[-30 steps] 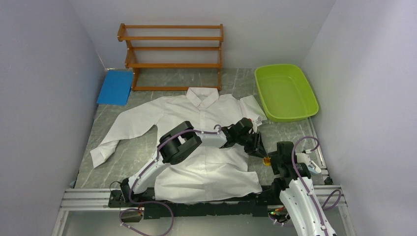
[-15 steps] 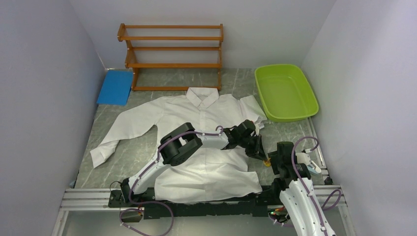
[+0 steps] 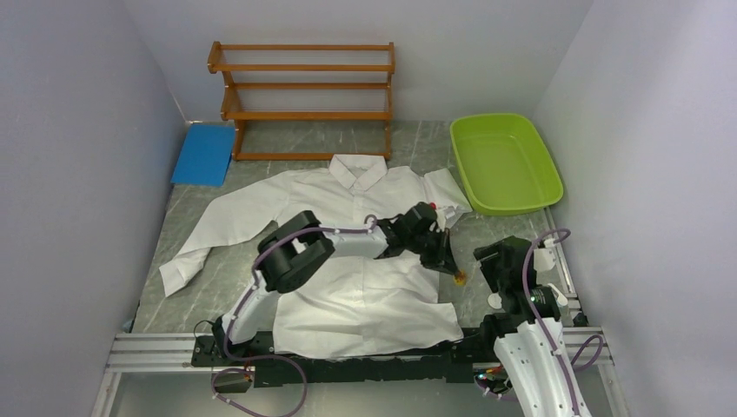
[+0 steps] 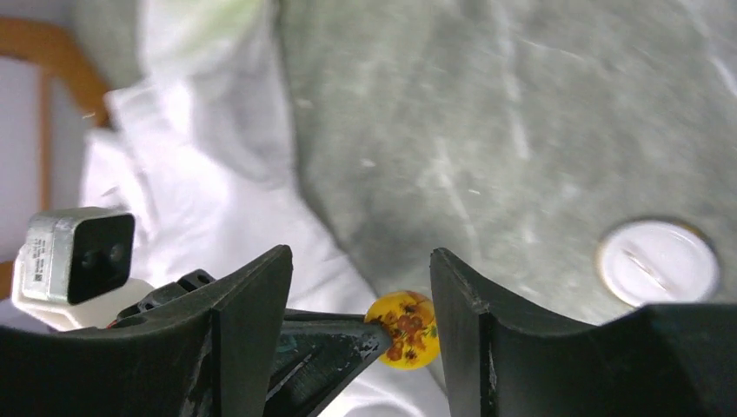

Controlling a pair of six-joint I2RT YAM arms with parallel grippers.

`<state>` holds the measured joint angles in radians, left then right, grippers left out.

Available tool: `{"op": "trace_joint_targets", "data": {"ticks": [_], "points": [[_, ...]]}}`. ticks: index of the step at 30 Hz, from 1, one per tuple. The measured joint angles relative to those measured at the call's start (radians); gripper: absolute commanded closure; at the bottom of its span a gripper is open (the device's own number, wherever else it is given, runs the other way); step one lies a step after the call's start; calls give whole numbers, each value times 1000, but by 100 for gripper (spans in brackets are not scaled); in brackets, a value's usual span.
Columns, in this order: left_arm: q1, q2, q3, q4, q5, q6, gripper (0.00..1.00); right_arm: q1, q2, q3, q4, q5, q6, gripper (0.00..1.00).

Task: Pin the brooch onto the clothing
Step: Pick up the brooch from the center of the board.

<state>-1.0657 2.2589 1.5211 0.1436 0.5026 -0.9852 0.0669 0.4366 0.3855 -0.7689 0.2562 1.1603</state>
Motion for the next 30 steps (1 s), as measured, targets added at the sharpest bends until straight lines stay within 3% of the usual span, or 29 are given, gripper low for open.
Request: {"op": "trace_joint_targets", "data": {"ticks": [6,13,21,26,30], "points": [[87,-232,-139,-35,-38,70,98,0,1,92,136,-123,-172,22],[194,-536,-337,-114,-105,135,97,-1,90,131,367,-454,-378,9],[334,-833,-557,-354,-242,171,97,48,194,-8,756,-772,-351,7],[343,-1049,-643,-468,-302,185,98,264,333,-53,951,-817,-304,14],[344,-1200,-717,-462,-309,187,97,435,496,-75,1183,-844,-249,31]]}}
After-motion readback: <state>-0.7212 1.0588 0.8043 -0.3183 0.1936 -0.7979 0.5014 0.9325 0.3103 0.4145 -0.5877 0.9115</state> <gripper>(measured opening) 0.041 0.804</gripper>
